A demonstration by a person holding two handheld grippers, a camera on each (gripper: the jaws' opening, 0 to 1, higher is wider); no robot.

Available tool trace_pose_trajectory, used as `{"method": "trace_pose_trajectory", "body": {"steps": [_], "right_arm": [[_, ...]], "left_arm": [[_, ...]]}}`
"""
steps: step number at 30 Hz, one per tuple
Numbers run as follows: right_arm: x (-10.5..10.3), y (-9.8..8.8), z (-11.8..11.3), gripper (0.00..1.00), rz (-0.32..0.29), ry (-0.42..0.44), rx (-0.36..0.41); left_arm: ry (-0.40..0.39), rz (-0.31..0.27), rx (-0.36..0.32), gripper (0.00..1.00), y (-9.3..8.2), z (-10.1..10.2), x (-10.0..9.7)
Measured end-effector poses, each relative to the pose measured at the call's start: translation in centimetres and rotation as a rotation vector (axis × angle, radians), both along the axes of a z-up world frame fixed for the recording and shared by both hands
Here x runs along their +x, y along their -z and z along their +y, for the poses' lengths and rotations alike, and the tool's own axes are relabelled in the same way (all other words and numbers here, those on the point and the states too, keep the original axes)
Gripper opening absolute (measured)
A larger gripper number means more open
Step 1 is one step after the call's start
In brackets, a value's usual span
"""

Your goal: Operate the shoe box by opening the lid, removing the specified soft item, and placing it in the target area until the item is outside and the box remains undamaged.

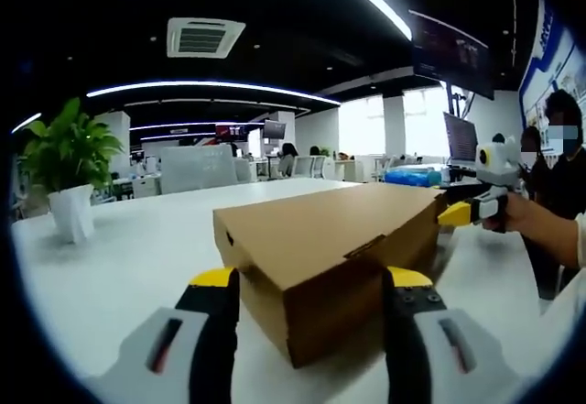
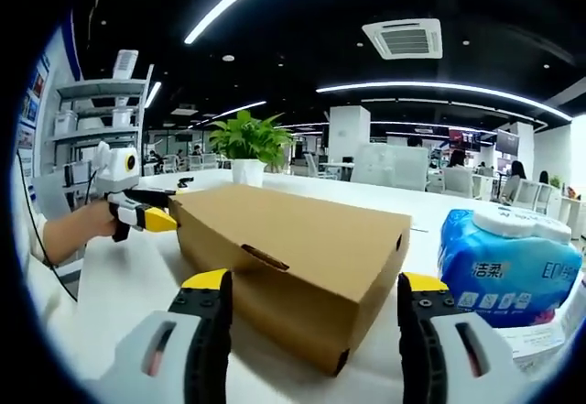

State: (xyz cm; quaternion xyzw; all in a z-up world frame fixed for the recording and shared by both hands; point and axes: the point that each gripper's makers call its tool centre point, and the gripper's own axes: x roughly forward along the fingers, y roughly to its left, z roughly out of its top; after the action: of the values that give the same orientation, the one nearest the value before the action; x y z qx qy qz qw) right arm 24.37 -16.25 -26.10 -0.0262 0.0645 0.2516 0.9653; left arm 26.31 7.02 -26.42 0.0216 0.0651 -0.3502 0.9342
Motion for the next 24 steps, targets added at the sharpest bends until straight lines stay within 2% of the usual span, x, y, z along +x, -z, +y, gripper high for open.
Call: {"method": "trace_pose_trajectory", "body": {"steps": [2, 5, 6, 7, 9, 11, 13, 16, 17, 18, 20, 21, 24], "right_arm": [[-0.6, -0.3, -0.1, 0.77, 0.003, -0.007, 0.028], [-1.2, -1.0, -0.3, 0.76, -0.005, 0.001, 0.028], [-1.3, -1.3, -0.6, 0.76, -0.020, 0.013, 0.013], [-1.5, -2.1, -0.8, 0.76, -0.061, 0.010, -0.020], [-2.0, -3.0, -1.2, 0.75, -0.076, 0.014, -0.038], [-2.5, -4.1, -1.6, 0.74, -0.090, 0.002, -0.030], [-2.9, -4.8, -1.7, 0.69, -0.092, -0.012, -0.017], [-3.9, -5.9, -1.9, 0.62, -0.099, -0.038, -0.003], [-4.2, -6.2, -1.8, 0.59, -0.109, -0.055, -0.008], [-4.4, -6.3, -1.8, 0.55, -0.112, -0.060, -0.021], [-4.6, -6.0, -2.2, 0.49, -0.117, -0.047, -0.098], [-4.7, -6.1, -2.2, 0.47, -0.122, -0.048, -0.107], [-5.3, -6.2, -2.0, 0.47, -0.126, -0.053, -0.092]], "left_arm": [[-0.006, -0.001, -0.008, 0.68, -0.3, 0.6, -0.2], [-0.022, -0.002, -0.045, 0.68, -1.3, 1.6, -0.5], [-0.023, -0.003, -0.048, 0.68, -1.4, 1.7, -0.5], [-0.030, -0.008, -0.063, 0.67, -2.0, 2.0, -0.6], [-0.024, -0.022, -0.088, 0.64, -3.4, 2.5, -1.2], [-0.028, -0.023, -0.097, 0.64, -4.2, 2.8, -1.6], [-0.030, -0.026, -0.101, 0.64, -4.7, 2.9, -1.8], [-0.011, -0.055, -0.084, 0.64, -5.7, 2.6, -2.9], [0.000, -0.063, -0.047, 0.64, -5.6, 2.4, -3.5], [0.000, -0.065, -0.035, 0.64, -5.7, 2.4, -3.7], [0.002, -0.068, -0.017, 0.65, -5.8, 2.5, -4.3], [0.001, -0.067, -0.014, 0.65, -5.8, 2.6, -4.5], [-0.011, -0.067, -0.004, 0.65, -5.8, 3.4, -4.8]]}}
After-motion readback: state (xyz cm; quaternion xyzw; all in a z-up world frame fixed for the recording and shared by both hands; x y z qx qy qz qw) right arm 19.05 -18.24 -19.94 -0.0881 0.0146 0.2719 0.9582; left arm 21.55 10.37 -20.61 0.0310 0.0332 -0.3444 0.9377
